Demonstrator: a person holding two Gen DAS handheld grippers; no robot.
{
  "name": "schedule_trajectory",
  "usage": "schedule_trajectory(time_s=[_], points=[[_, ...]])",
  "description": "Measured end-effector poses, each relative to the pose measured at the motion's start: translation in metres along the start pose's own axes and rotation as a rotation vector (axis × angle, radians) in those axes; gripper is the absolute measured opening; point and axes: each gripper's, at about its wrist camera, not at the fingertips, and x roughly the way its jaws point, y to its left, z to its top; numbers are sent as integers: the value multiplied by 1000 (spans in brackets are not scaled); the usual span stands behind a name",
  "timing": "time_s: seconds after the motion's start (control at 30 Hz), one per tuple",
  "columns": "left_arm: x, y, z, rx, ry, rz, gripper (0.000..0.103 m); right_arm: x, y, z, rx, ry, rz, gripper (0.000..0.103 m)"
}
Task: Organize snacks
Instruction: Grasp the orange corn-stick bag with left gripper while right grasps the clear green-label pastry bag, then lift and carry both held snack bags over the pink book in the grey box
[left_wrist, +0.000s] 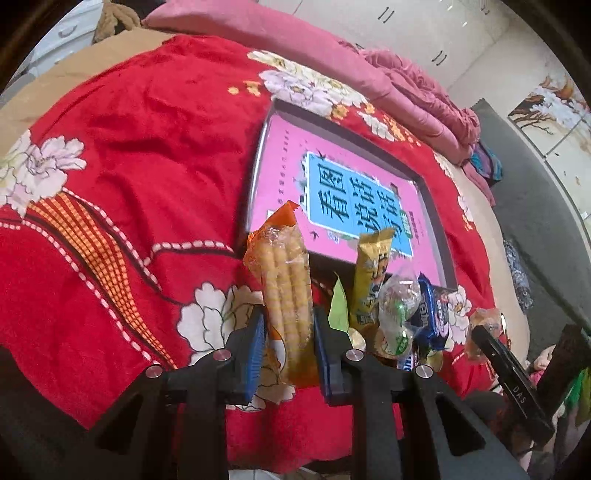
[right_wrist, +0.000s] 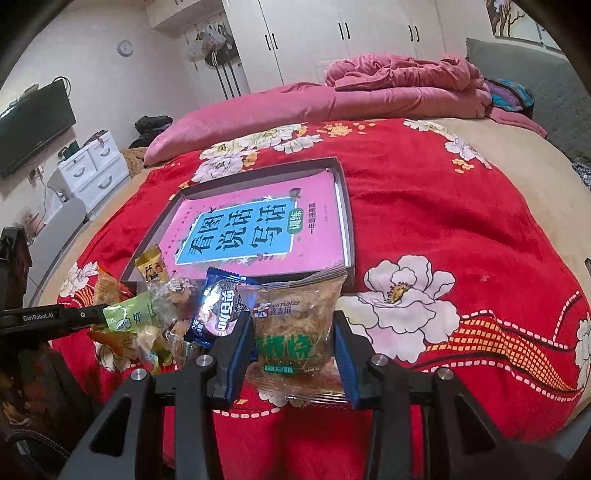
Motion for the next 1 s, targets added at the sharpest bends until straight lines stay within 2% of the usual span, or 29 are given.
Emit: schedule_trajectory(time_s=[0.4,1.0], points=[[-19,-10,12,26,-73,10,25,-1,-1,12,-8,-40,21,43],[-9,-22,41,37,-110,49,25,21,-6,43,0,-95,63,43]])
